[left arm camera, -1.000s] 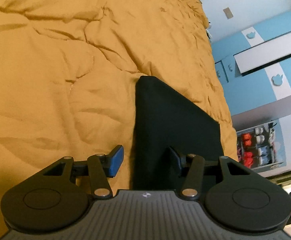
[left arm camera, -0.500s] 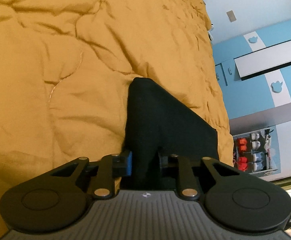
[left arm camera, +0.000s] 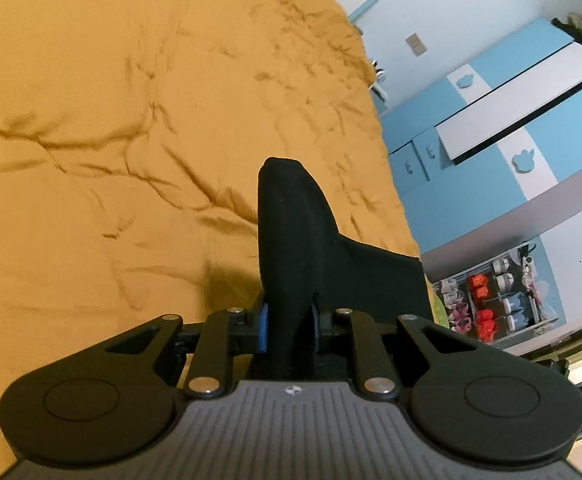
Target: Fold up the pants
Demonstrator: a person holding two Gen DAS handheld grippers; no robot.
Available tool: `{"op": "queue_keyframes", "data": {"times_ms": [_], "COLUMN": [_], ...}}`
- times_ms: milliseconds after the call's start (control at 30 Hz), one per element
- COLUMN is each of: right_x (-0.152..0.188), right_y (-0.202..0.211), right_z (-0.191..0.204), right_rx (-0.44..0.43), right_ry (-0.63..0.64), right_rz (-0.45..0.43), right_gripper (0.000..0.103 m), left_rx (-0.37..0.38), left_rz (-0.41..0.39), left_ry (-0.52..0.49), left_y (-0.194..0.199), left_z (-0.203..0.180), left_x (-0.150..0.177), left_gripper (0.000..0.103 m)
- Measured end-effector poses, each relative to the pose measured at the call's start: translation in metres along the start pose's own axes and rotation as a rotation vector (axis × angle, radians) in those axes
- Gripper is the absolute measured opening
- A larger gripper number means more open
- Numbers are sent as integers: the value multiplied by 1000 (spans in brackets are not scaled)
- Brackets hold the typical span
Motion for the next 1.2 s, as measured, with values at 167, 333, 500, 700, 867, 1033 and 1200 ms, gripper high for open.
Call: {"op": "queue_keyframes", "data": {"times_ms": [167, 333, 500, 700, 867, 1033, 1200], "right_x": [16, 44, 75, 107, 128, 132, 124], "right_y": [6, 3, -4, -15, -29, -41, -55], "right_z": [30, 66, 97, 114, 105, 92, 78], "right_rx": [-56, -96, -124, -108, -84, -41, -31], "right_ry": [2, 30, 43, 66, 25, 6, -34], "right_rz": [11, 31, 48, 71, 95, 113, 125], "right_gripper": [19, 19, 19, 19, 19, 19, 19], "left_rx": [-4, -41, -50, -56, -53, -26, -22], "left_rz": [-25, -40, -78, -75, -53, -31, -27], "left_ry": [-34, -61, -71, -35, 10, 63, 87], "left_y": [42, 86, 124, 135, 121, 100, 79], "left_z": [1, 8, 25, 59, 87, 113, 126], "left_x": [-2, -2, 5, 16, 20, 24, 13], "left_gripper": [21, 21, 21, 21, 21, 21, 21]}}
Point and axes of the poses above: each gripper's, at about its wrist camera, not at the fingertips, and y roughly against the way its jaws point, z to its left, x to its underside, the point moved 3 cm from there along -y, roughly the way its jaws point, and after that the axes turned 1 degree about z, right-handed, at the moved point
